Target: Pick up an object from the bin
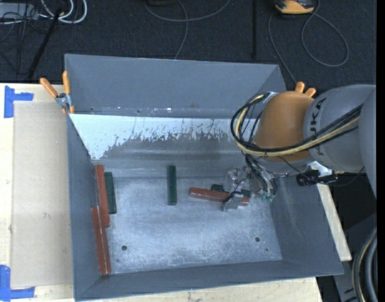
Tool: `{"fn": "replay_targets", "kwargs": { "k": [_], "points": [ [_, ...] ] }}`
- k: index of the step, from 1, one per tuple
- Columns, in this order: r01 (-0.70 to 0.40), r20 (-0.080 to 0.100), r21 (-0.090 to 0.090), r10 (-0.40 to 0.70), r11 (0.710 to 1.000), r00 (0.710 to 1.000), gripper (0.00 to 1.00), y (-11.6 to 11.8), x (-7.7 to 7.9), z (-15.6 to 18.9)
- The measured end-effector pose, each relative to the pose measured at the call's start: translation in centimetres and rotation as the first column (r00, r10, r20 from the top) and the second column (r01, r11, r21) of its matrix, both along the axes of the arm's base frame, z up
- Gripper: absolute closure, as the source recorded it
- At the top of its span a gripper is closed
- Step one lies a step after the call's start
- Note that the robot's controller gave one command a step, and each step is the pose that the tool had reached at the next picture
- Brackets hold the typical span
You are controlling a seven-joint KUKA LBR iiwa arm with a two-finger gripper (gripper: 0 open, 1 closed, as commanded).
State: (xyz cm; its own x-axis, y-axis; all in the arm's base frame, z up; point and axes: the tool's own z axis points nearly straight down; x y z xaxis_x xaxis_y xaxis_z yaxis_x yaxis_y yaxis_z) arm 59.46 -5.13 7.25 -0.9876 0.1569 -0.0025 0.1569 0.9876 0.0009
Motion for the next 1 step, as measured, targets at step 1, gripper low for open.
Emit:
{"fn": "replay_targets", "kwargs": {
  "k": [1],
  "points": [
    [-0.061, 0.007, -0.003, 0.061, 0.998, 0.998, 1.0, -2.64, 1.83, 14.0]
  ]
}}
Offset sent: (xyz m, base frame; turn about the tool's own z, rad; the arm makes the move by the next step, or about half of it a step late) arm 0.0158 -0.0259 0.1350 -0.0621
